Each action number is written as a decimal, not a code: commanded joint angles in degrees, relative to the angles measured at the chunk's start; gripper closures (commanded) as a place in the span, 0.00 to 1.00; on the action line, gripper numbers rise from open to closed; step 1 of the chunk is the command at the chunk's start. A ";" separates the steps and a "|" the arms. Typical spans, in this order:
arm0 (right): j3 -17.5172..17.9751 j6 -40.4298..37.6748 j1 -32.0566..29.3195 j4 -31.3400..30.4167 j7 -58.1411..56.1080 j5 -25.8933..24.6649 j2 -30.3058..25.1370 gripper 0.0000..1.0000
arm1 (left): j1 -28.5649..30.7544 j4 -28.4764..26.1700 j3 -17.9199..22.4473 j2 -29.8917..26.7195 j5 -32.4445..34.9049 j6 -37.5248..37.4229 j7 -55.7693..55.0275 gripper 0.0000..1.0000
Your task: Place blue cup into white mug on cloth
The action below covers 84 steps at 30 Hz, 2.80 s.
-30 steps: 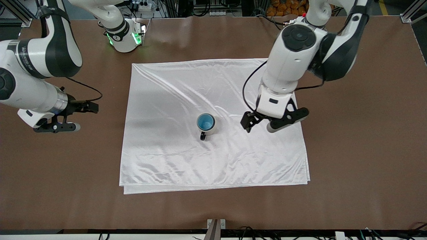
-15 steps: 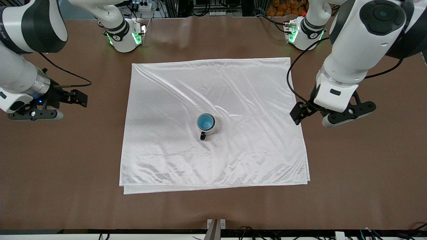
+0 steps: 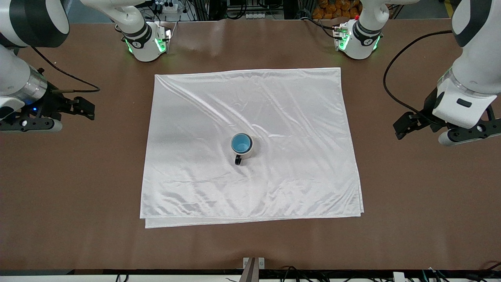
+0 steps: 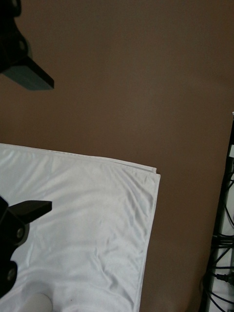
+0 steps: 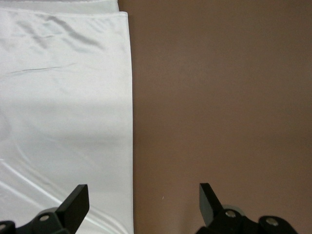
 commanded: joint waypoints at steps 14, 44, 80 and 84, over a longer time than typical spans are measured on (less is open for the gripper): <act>10.46 -0.69 -10.90 3.55 0.16 -0.03 -0.89 0.00 | 0.14 -3.47 2.59 -4.30 -0.72 -3.28 3.25 0.00; 10.55 -5.44 -10.82 7.86 0.25 0.15 -0.62 0.00 | 0.14 -3.29 5.67 -4.30 -2.74 -3.28 13.95 0.00; 10.64 -6.05 -10.11 7.77 0.25 1.54 -0.62 0.00 | 0.31 -3.56 7.25 -4.30 -8.63 -3.20 15.20 0.00; 10.46 -6.05 -10.29 7.77 0.25 2.61 -0.62 0.00 | 0.31 -3.65 7.34 -4.30 -8.54 -3.28 14.94 0.00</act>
